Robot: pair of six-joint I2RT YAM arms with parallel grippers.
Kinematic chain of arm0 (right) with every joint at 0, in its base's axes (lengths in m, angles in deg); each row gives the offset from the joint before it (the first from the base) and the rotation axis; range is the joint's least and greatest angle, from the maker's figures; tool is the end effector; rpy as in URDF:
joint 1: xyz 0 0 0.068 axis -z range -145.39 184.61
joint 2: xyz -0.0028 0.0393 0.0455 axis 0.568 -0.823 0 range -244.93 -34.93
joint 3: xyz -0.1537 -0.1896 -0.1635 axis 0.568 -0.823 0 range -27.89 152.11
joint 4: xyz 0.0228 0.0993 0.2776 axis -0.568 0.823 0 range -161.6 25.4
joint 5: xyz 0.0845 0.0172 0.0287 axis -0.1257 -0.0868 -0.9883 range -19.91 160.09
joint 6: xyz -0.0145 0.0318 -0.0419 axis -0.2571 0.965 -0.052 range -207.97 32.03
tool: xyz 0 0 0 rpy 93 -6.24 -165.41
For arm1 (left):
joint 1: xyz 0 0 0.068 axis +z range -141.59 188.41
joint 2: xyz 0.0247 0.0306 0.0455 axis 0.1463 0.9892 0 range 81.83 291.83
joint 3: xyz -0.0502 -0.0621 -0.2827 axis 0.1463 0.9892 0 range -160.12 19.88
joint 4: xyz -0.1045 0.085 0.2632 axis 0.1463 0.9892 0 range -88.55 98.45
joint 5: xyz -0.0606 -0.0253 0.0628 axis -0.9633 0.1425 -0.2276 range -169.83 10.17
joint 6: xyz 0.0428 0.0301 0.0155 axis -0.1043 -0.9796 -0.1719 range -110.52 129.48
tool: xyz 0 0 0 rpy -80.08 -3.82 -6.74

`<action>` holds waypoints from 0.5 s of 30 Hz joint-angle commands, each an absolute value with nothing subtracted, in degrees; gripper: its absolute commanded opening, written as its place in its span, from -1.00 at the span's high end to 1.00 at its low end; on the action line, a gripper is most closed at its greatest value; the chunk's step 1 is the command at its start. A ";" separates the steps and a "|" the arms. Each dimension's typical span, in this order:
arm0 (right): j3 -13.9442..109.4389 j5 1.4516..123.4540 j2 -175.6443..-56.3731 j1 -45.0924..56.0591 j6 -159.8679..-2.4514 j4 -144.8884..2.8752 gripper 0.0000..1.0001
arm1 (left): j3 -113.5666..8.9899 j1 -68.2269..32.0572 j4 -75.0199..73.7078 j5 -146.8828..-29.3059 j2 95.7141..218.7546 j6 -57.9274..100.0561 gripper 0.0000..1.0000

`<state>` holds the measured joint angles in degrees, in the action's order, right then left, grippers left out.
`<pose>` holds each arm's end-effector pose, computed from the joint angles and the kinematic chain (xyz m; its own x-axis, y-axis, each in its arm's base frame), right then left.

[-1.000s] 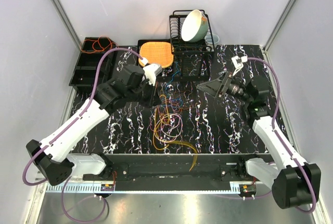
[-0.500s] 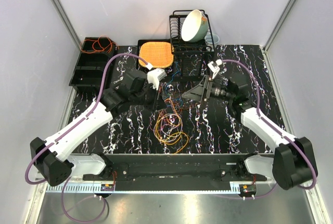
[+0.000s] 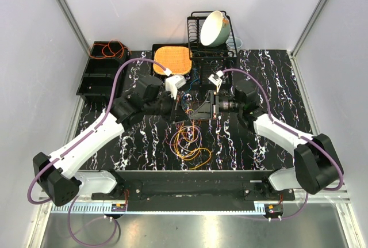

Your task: Untangle the cables

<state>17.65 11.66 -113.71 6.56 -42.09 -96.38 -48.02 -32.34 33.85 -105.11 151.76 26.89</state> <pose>0.2719 0.1803 0.2759 -0.8012 -0.0010 -0.5984 -0.5957 0.0955 0.7975 0.2121 -0.2034 0.3712 -0.6652 0.2160 -0.7148 0.6896 0.5447 -0.4772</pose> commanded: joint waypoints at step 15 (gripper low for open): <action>45.30 18.14 -108.84 5.96 -51.23 -77.94 1.00 | -47.54 -32.10 23.61 -104.62 144.68 30.40 -0.81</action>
<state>35.14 14.26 -112.77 6.36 -45.76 -85.51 -48.39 -32.34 31.32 -104.74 149.92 29.43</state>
